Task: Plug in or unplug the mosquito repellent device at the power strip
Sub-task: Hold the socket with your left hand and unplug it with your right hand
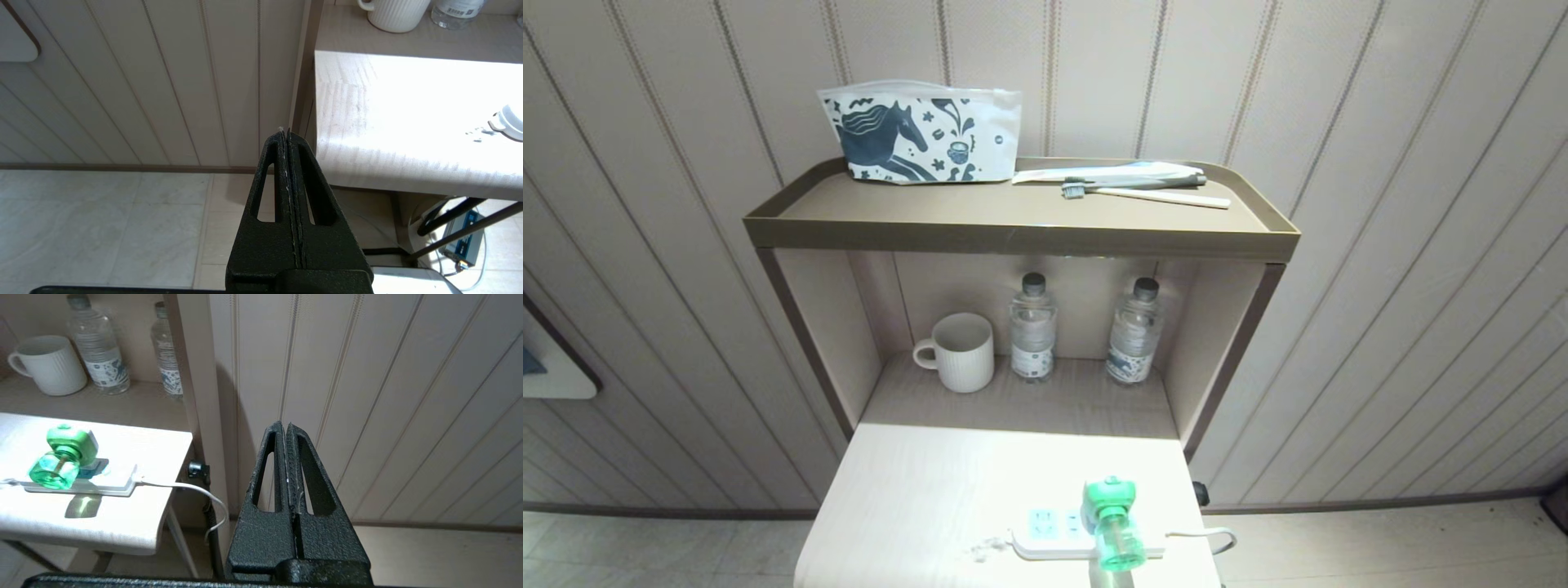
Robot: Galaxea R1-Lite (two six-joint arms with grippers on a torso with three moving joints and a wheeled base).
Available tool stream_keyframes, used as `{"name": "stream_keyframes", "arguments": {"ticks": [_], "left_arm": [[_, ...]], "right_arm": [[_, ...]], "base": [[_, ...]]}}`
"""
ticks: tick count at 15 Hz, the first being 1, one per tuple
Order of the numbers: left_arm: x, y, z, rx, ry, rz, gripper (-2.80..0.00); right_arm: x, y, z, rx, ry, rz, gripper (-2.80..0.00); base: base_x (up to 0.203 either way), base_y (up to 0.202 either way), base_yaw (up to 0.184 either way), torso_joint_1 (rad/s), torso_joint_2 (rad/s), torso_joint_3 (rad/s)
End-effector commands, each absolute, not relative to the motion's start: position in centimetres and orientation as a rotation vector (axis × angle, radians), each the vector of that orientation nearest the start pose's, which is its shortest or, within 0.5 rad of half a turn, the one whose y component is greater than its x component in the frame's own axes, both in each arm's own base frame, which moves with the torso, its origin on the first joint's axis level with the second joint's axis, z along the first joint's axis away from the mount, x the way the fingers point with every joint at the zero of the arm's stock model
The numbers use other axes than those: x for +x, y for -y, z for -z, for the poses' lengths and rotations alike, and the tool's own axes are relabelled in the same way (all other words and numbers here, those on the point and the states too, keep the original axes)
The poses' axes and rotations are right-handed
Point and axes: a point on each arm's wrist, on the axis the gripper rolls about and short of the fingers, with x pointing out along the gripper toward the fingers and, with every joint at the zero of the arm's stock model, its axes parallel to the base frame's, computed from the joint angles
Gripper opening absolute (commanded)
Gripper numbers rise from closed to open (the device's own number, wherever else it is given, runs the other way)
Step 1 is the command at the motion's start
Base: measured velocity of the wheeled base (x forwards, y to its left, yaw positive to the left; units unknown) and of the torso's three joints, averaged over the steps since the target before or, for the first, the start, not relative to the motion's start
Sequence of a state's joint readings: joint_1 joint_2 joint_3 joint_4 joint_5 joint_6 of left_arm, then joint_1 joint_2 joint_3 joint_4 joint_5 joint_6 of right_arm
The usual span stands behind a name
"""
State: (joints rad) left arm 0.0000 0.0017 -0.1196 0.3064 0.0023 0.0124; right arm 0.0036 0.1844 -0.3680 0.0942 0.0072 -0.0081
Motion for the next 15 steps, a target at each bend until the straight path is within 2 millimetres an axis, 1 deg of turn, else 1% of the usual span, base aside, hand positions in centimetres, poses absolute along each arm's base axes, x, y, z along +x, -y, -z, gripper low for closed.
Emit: {"name": "stream_keyframes", "arguments": {"ticks": [1, 3, 5, 6, 7, 9, 11, 12, 13, 15], "left_arm": [[-3.5, 0.0, -7.7, 0.013, -0.190, -0.002, -2.80], [-3.5, 0.0, -7.7, 0.012, -0.192, -0.001, -2.80], [-3.5, 0.0, -7.7, 0.013, -0.190, -0.002, -2.80], [-3.5, 0.0, -7.7, 0.013, -0.192, -0.002, -2.80], [-3.5, 0.0, -7.7, 0.013, -0.190, -0.002, -2.80], [-3.5, 0.0, -7.7, 0.013, -0.191, -0.002, -2.80], [-3.5, 0.0, -7.7, 0.013, -0.190, -0.002, -2.80], [-3.5, 0.0, -7.7, 0.013, -0.190, -0.002, -2.80], [-3.5, 0.0, -7.7, 0.013, -0.191, -0.002, -2.80], [-3.5, 0.0, -7.7, 0.013, -0.191, -0.002, -2.80]], "right_arm": [[-0.5, -0.1, -21.4, -0.010, -0.001, -0.031, -2.80], [2.7, -0.2, -24.2, -0.001, -0.072, -0.079, -2.80], [6.7, -0.3, -27.0, 0.010, -0.138, -0.114, -2.80], [8.5, -0.5, -28.8, 0.017, -0.164, -0.132, -2.80], [9.8, -0.6, -30.5, 0.030, -0.195, -0.148, -2.80], [12.4, -1.5, -33.5, 0.092, -0.336, -0.198, -2.80], [14.6, -3.1, -34.9, 0.123, -0.526, -0.261, -2.80], [15.9, -4.3, -34.9, 0.120, -0.651, -0.287, -2.80], [17.2, -5.6, -34.4, 0.110, -0.767, -0.301, -2.80], [18.7, -8.8, -33.1, 0.053, -0.950, -0.352, -2.80]], "base": [[0.000, 0.000, 0.000, 0.000, 0.00, 0.000], [0.000, 0.000, 0.000, 0.000, 0.00, 0.000], [0.000, 0.000, 0.000, 0.000, 0.00, 0.000], [0.000, 0.000, 0.000, 0.000, 0.00, 0.000], [0.000, 0.000, 0.000, 0.000, 0.00, 0.000], [0.000, 0.000, 0.000, 0.000, 0.00, 0.000], [0.000, 0.000, 0.000, 0.000, 0.00, 0.000], [0.000, 0.000, 0.000, 0.000, 0.00, 0.000], [0.000, 0.000, 0.000, 0.000, 0.00, 0.000], [0.000, 0.000, 0.000, 0.000, 0.00, 0.000]]}}
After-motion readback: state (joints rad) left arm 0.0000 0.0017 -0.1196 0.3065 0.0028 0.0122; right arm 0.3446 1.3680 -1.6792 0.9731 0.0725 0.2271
